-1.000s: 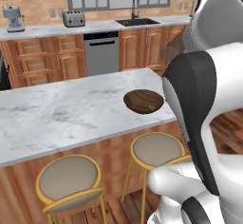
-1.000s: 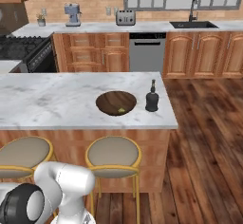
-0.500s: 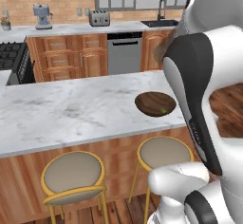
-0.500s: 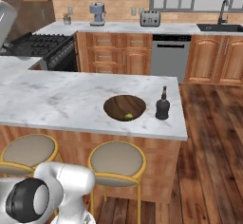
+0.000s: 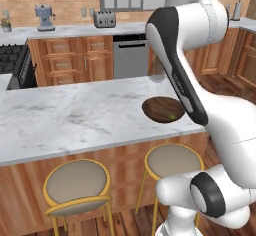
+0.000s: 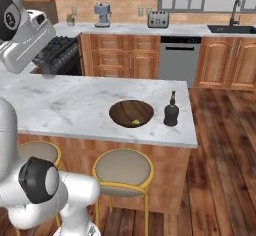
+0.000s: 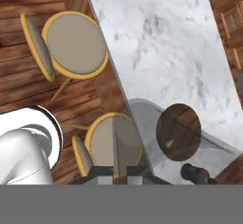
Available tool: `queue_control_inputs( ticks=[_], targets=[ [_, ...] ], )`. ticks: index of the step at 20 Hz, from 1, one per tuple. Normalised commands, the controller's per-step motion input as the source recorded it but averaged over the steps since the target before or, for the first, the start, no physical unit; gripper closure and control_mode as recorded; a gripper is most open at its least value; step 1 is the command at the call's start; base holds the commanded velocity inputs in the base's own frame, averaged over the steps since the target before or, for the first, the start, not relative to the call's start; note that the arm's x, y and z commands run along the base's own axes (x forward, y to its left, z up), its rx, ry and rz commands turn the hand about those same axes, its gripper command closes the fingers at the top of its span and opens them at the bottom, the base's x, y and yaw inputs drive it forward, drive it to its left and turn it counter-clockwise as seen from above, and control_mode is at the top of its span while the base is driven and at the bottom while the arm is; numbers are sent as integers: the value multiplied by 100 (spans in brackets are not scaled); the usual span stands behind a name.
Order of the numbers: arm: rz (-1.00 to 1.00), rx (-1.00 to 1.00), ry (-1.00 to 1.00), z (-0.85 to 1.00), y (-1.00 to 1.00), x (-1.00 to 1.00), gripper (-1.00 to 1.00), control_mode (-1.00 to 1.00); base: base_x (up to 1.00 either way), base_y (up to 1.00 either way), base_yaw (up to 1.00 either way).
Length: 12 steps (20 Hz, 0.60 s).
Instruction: There is a bowl on the dining counter. Grab a lemon wedge from the fridge and place it in the bowl. Then get the liquor bottle and glass cup from the cabinet and place them next to the bowl.
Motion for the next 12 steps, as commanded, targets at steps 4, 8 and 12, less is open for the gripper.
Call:
queue_control_inputs(
  ticks=[4, 8, 12],
  targets=[
    [5, -3, 36, -70, 13, 77, 100, -100, 0, 0, 0],
    [6, -17, 21, -69, 30, 14, 100, -100, 0, 0, 0],
    [8, -17, 14, -59, 21, 0, 100, -100, 0, 0, 0]
  ],
)
